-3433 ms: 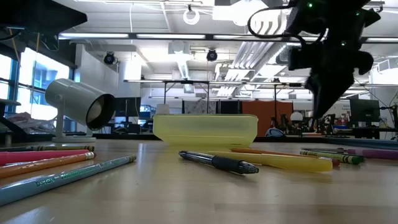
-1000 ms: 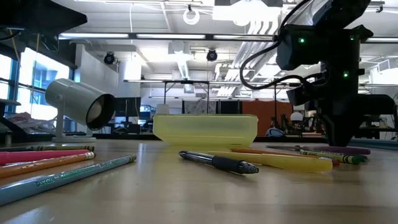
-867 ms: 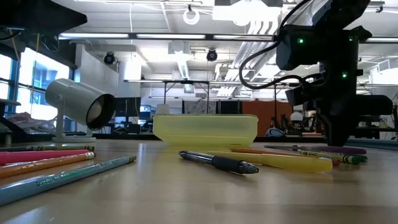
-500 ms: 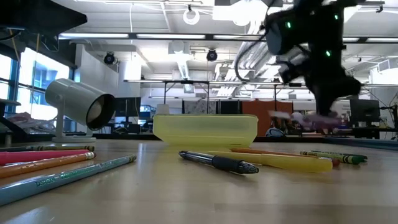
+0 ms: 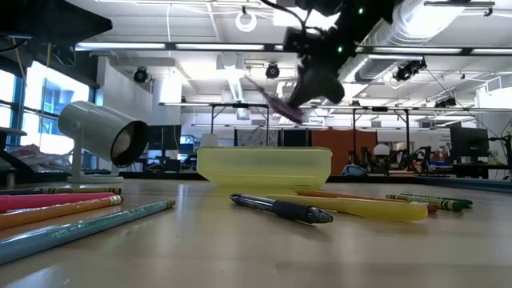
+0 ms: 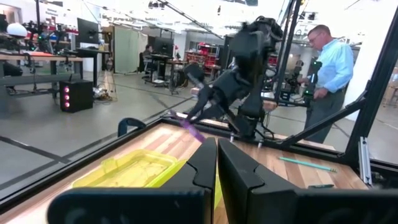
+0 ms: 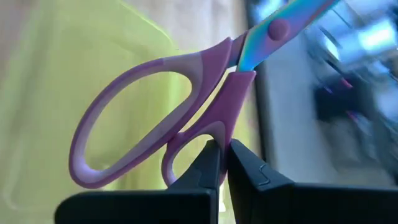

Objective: Pick & place school supplies into a supply box
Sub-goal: Put the scissors into the supply box

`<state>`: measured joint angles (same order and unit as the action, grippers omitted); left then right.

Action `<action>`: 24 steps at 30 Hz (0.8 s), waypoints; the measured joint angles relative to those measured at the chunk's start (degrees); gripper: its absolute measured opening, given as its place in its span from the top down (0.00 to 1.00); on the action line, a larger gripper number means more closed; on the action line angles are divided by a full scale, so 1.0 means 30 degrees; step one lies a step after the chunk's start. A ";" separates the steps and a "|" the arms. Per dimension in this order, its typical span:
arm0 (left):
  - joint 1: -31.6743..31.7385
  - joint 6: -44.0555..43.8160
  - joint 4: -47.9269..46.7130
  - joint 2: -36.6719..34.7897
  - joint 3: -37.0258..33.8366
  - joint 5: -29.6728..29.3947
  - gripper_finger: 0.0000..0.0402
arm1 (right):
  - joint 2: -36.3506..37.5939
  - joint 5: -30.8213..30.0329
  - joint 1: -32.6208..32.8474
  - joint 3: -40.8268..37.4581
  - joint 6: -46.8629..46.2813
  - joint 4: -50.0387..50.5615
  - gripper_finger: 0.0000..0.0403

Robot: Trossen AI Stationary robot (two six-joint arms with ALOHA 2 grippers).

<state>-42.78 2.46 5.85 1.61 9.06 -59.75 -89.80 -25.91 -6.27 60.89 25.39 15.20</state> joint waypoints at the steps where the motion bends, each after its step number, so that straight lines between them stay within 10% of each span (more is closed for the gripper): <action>1: 0.0001 -0.0001 0.0000 0.0000 0.0000 0.0000 0.87 | 0.0000 0.0464 -0.0292 -0.0369 0.0117 -0.0551 1.00; 24: 0.0007 -0.0573 0.0016 0.0001 0.0000 0.0022 0.87 | 0.0000 0.7322 -0.1274 -0.6172 -0.0773 -0.5327 0.99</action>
<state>-42.76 0.74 5.89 1.61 9.06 -59.68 -89.80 -3.94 -10.09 42.37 23.07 -0.78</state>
